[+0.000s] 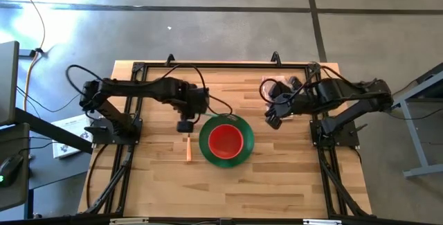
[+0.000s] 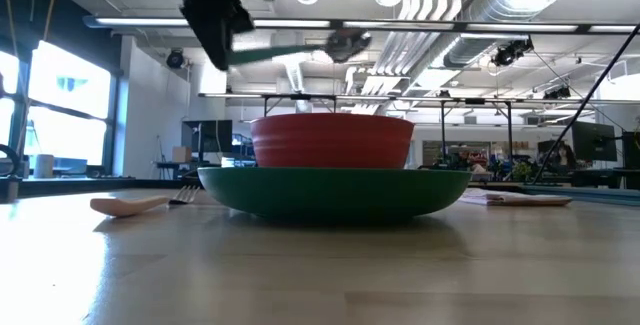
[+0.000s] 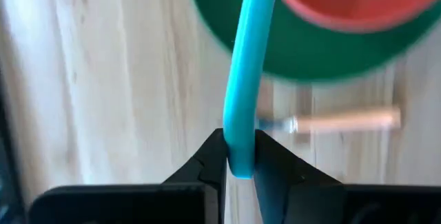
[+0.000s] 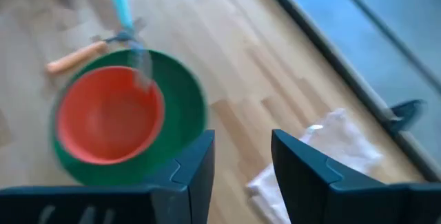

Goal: Set table place
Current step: Put the blue spoon into the orange bowl

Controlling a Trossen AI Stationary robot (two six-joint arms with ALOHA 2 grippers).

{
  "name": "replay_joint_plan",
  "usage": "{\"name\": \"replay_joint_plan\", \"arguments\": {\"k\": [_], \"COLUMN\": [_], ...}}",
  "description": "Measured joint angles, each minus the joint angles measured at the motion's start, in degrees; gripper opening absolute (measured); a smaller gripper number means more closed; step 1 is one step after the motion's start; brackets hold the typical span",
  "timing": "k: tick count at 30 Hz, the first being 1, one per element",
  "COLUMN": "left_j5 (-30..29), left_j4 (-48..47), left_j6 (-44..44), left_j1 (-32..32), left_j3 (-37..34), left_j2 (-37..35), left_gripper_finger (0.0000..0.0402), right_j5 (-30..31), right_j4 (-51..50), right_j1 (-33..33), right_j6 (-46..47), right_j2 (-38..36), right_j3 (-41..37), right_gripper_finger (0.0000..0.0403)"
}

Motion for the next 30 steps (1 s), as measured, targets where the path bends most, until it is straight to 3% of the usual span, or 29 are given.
{"name": "replay_joint_plan", "arguments": {"k": [6, 11, 15, 21, 30], "left_j5": [-6.38, -11.33, -11.39, -9.02, -13.67], "left_j4": [-12.59, -15.06, -14.71, -18.75, -21.23], "left_j6": [-6.38, -11.21, -12.08, -8.36, 1.11], "left_j1": [-5.60, -10.62, -14.27, -15.24, -13.76], "left_j3": [7.88, 7.83, 7.91, 10.52, 18.66], "left_j2": [0.00, 0.57, 4.23, 14.00, 23.34], "left_gripper_finger": [0.0034, 0.0034, 0.0034, 0.0034, 0.0034], "right_j5": [7.95, 11.45, 11.55, 11.54, 11.25], "right_j4": [-6.70, -8.87, -9.94, -10.89, -11.72], "right_j1": [-0.11, -0.31, -1.23, -2.25, -2.23], "right_j6": [0.17, 0.07, 0.05, 0.04, 0.04], "right_j2": [-0.02, -0.02, -0.02, 0.02, 0.02], "right_j3": [3.44, 4.56, 4.56, 4.56, 4.56], "right_gripper_finger": [0.0136, 0.0136, 0.0136, 0.0136, 0.0136]}}
